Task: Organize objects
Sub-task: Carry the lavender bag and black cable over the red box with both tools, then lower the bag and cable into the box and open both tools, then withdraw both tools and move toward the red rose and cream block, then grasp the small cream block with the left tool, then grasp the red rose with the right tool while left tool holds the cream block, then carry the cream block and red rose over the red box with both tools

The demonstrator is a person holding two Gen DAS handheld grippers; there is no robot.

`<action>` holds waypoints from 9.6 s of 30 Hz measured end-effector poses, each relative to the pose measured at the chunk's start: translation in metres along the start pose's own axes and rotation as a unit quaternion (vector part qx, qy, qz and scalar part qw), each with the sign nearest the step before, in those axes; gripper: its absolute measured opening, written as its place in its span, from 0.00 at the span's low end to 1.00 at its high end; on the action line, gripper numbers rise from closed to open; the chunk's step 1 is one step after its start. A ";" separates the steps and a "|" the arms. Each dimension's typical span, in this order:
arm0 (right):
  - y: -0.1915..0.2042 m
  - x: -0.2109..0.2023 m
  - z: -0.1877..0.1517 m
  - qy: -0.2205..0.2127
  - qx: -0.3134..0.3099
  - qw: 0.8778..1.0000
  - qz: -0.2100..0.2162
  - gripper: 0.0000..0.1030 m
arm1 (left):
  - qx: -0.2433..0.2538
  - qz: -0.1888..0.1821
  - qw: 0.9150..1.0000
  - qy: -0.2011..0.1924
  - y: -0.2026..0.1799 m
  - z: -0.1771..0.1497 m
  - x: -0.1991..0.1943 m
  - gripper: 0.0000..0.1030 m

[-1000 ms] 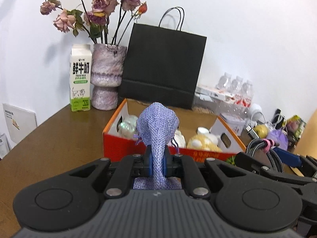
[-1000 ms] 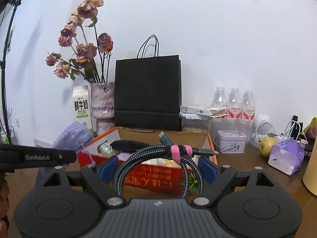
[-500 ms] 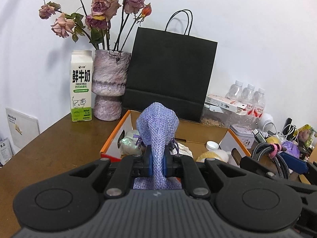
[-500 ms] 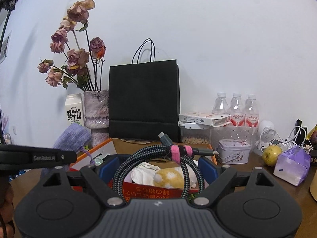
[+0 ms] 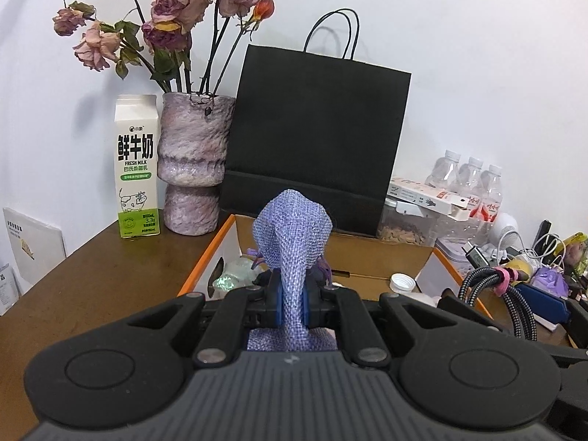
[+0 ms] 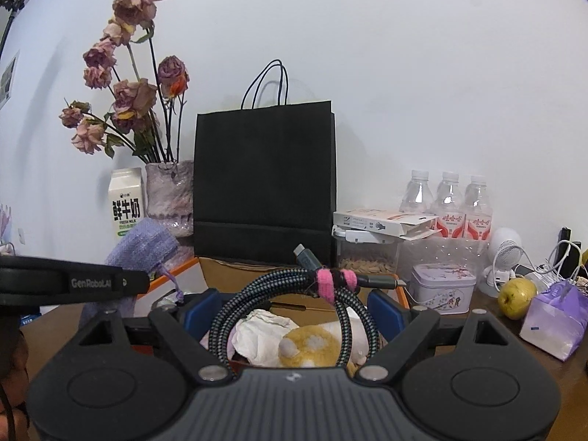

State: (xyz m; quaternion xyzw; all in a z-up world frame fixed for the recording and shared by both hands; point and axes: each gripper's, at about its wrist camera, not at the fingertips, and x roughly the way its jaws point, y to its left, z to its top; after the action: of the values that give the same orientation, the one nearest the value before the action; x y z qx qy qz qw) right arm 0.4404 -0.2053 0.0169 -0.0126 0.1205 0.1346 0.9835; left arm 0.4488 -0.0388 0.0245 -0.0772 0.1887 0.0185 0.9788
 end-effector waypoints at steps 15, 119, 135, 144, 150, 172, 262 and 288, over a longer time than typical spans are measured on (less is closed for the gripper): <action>-0.010 0.055 0.006 0.007 -0.014 1.000 -0.012 0.84 | 0.015 0.003 1.000 0.004 0.002 0.014 0.052 0.10; -0.003 -0.080 -0.063 0.084 -0.032 0.996 -0.008 1.00 | 0.047 -0.007 0.999 0.021 0.010 -0.098 -0.081 1.00; -0.030 -0.130 -0.097 0.113 -0.009 0.993 -0.026 1.00 | 0.077 -0.037 0.993 0.087 -0.013 -0.135 -0.103 1.00; -0.046 -0.132 -0.096 0.115 0.033 0.992 -0.039 1.00 | 0.085 -0.046 0.985 0.141 -0.033 -0.144 -0.093 1.00; -0.045 -0.132 -0.095 0.114 0.038 0.992 -0.038 1.00 | 0.110 -0.023 0.981 0.157 -0.046 -0.148 -0.085 1.00; -0.045 -0.126 -0.098 0.128 0.035 0.990 -0.040 1.00 | 0.088 -0.080 0.984 0.136 -0.042 -0.133 -0.084 0.30; 0.047 -0.091 -0.073 0.054 0.000 0.999 -0.006 0.36 | 0.029 0.000 0.999 0.037 0.055 -0.094 -0.103 0.30; 0.008 -0.062 -0.044 0.010 0.015 1.000 -0.005 0.36 | 0.028 0.007 1.000 -0.004 -0.015 -0.058 -0.061 0.30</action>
State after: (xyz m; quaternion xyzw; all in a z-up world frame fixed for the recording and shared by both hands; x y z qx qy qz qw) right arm 0.3702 -0.2165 -0.0106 0.0002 0.1320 0.1272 0.9831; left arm 0.3716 -0.0631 -0.0034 -0.0486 0.1859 0.0200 0.9812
